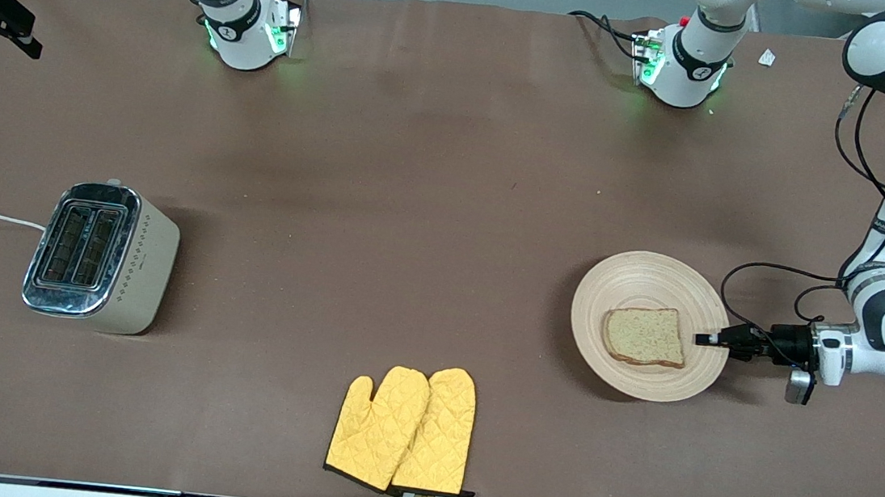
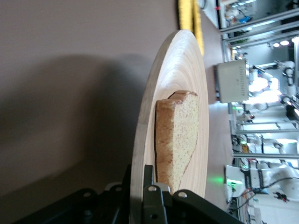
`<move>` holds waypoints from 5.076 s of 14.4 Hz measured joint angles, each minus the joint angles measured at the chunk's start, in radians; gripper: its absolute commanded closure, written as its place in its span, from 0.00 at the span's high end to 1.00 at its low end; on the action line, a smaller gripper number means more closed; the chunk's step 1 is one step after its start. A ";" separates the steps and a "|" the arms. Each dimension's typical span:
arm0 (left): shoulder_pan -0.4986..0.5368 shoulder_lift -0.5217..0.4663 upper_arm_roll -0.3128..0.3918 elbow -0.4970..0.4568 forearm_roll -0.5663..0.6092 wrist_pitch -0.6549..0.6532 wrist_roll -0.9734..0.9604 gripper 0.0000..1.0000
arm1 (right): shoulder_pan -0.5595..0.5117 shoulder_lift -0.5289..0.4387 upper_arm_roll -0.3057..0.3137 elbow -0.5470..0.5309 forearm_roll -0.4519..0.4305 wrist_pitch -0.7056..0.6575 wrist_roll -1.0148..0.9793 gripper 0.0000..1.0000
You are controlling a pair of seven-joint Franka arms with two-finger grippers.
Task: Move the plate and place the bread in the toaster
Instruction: 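Push the wooden plate toward the toaster with the left gripper, then withdraw the left gripper while the right gripper reaches the bread, then lower the right gripper onto the bread slice and close it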
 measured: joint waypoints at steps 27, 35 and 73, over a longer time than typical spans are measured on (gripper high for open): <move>-0.705 0.067 -0.053 -0.048 -0.404 0.515 -0.300 1.00 | 0.138 0.196 0.011 -0.197 0.148 0.407 0.113 1.00; -0.549 -0.197 0.007 0.016 0.073 0.464 -1.037 1.00 | 0.357 0.309 0.014 -0.291 0.170 0.701 0.353 0.97; -0.482 -0.958 0.181 -0.033 0.849 -0.291 -1.086 1.00 | 0.665 0.740 0.013 -0.298 0.170 1.195 0.590 0.72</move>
